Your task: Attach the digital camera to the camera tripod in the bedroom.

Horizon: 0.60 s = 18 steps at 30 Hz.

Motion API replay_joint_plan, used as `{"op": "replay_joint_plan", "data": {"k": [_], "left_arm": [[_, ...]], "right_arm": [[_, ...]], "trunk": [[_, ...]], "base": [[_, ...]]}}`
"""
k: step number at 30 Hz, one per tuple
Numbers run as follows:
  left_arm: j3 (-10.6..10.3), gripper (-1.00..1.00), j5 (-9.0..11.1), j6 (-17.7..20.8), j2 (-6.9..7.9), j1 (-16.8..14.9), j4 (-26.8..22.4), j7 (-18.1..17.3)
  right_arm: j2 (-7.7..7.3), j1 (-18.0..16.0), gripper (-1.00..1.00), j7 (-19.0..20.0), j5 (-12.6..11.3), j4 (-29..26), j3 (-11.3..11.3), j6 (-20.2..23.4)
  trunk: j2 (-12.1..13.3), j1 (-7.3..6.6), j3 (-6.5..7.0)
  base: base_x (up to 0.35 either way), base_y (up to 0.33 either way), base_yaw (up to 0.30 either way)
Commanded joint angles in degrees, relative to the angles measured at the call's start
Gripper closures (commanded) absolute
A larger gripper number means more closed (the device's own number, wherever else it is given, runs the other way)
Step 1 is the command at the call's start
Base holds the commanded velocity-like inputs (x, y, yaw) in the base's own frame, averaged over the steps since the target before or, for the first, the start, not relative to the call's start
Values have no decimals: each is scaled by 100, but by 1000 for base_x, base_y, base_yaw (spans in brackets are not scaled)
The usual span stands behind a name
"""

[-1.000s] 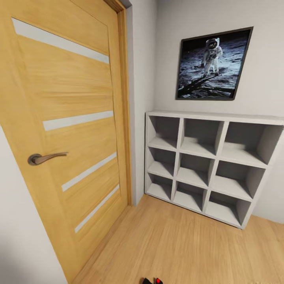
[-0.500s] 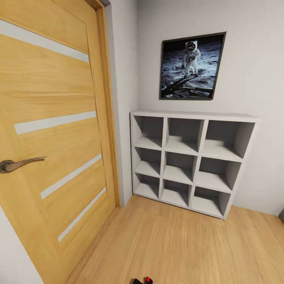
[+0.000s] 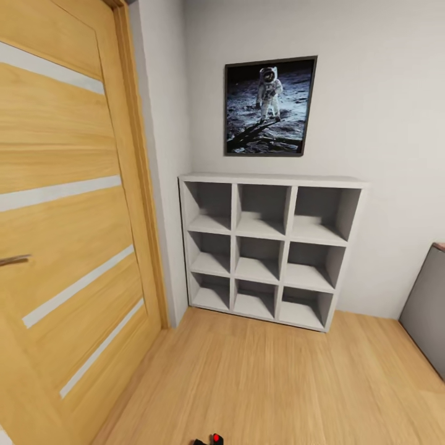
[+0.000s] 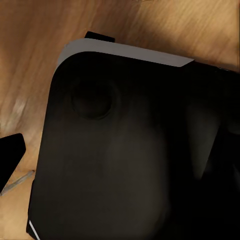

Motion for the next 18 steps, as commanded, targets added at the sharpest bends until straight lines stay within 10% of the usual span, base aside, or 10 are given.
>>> {"op": "replay_joint_plan", "data": {"k": [1, 18], "left_arm": [[15, -100, 25, -13, -1, 1, -3, 0], [15, -100, 25, -13, -1, 1, -3, 0]], "right_arm": [[1, -4, -100, -8, 51, 9, -9, -25], [4, -4, -100, -8, 57, 9, -9, -25]], "trunk": [[-2, 0, -4], [-2, 0, -4]], "base": [[0, 0, -247], [0, 0, -247]]}}
